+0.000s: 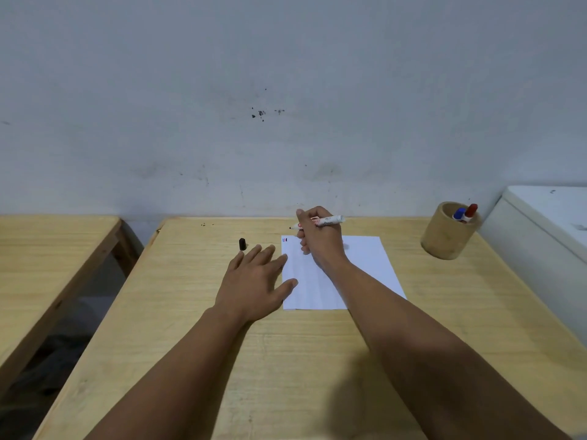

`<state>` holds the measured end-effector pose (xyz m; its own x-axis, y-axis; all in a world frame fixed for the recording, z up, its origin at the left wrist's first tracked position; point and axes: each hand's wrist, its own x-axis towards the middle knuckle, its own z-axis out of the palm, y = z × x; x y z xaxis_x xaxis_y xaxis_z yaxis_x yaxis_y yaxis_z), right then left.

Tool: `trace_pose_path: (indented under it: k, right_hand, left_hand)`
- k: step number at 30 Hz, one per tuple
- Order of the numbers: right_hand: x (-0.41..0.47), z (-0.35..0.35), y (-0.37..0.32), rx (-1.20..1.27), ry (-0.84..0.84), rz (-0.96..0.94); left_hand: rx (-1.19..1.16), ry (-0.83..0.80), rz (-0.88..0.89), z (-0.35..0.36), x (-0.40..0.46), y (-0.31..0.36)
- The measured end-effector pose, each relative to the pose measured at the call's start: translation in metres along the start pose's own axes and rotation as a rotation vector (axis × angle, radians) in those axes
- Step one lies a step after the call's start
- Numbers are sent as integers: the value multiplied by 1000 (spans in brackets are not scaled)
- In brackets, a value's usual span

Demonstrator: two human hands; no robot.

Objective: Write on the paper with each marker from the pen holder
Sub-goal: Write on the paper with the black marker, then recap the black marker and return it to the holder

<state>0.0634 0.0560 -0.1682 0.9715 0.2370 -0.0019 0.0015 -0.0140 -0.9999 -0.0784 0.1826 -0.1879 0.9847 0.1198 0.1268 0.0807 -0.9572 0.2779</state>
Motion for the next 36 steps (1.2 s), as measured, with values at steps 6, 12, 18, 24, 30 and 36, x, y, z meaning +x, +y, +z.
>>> trace_pose_path:
  k: [6,12,18,24,30,36]
  right_hand:
    - [-28,-46,-60,70,68,-42]
    - [-29,-53,-59,151,84,155]
    - [-43,-75,-61,97,11,160]
    - [-58,-80,-61,-9,-62,104]
    - [-67,-80,-74,-22,-12,-71]
    - [-77,-91,-86,8,29,-132]
  left_hand:
    - [43,60,50,-25,0,30]
    - [95,400,-99,-34,8,5]
    - [-144,292,-358,-47,19,-8]
    - [-736,285,-423,-74,35,9]
    - [-1218,306,-417,-113,52,61]
    - [-1268,293,-405,-125,50,88]
